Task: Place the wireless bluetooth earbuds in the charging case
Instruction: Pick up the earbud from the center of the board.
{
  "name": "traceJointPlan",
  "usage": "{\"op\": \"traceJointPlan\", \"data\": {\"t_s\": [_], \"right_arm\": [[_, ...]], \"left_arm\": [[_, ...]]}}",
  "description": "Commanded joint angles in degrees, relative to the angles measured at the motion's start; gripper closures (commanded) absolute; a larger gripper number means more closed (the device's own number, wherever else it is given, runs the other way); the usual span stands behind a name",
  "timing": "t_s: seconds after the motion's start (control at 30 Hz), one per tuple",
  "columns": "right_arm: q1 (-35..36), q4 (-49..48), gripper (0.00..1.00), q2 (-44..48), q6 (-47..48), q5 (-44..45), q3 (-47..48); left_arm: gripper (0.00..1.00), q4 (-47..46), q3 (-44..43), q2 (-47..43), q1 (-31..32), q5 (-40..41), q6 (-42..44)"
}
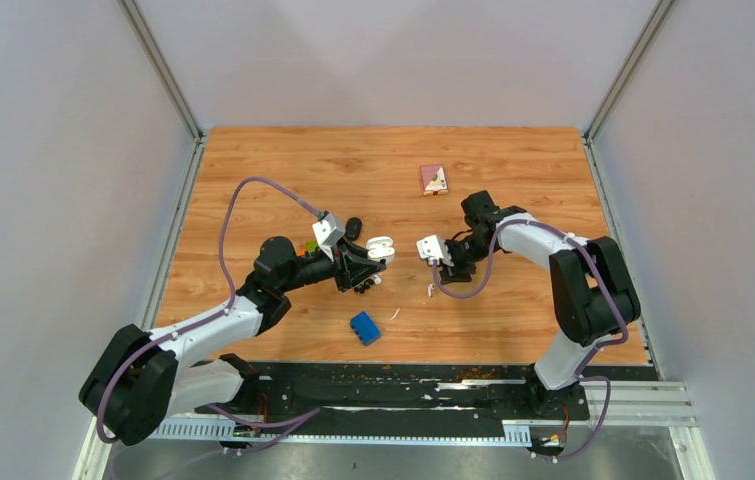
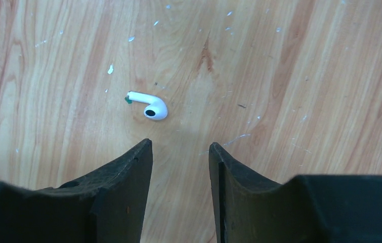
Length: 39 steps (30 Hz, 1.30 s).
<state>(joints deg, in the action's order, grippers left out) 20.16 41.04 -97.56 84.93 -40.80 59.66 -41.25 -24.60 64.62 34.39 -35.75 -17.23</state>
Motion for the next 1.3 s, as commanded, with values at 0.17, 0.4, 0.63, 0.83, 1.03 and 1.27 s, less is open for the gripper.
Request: {"op": "traceJointPlan", "data": {"t_s": [0.17,0.4,0.63,0.83,1.03,1.27], "right_arm": [[3.6,1.5,0.55,-2.7,8.1,2.4,-1.1],[5.3,2.9,0.58,-5.0,7.8,3.3,0.6],[6.0,6.4,0.60,-7.3,7.3,3.9,2.9],[6.7,8.3,0.62,-9.1,6.6,4.7,4.0],[7.3,9.4,0.66,-11.0,6.0,5.8,4.8],[7.6,9.7,0.70,-11.6,5.3,6.2,5.3]], "left_arm": [[0.99,-2.2,-1.9,0.3,-0.2,-0.6,0.4],[0.99,-2.1,-1.9,0.0,-0.2,-0.5,0.4],[0.99,-1.7,-2.0,-0.2,-0.2,-0.6,0.8],[0.99,-1.5,-2.0,-0.4,-0.1,-0.6,0.8],[0.99,-1.3,-2.1,-0.4,-0.1,-0.6,0.9],[0.99,-1.2,-2.2,-0.4,-0.2,-0.7,0.9]]}}
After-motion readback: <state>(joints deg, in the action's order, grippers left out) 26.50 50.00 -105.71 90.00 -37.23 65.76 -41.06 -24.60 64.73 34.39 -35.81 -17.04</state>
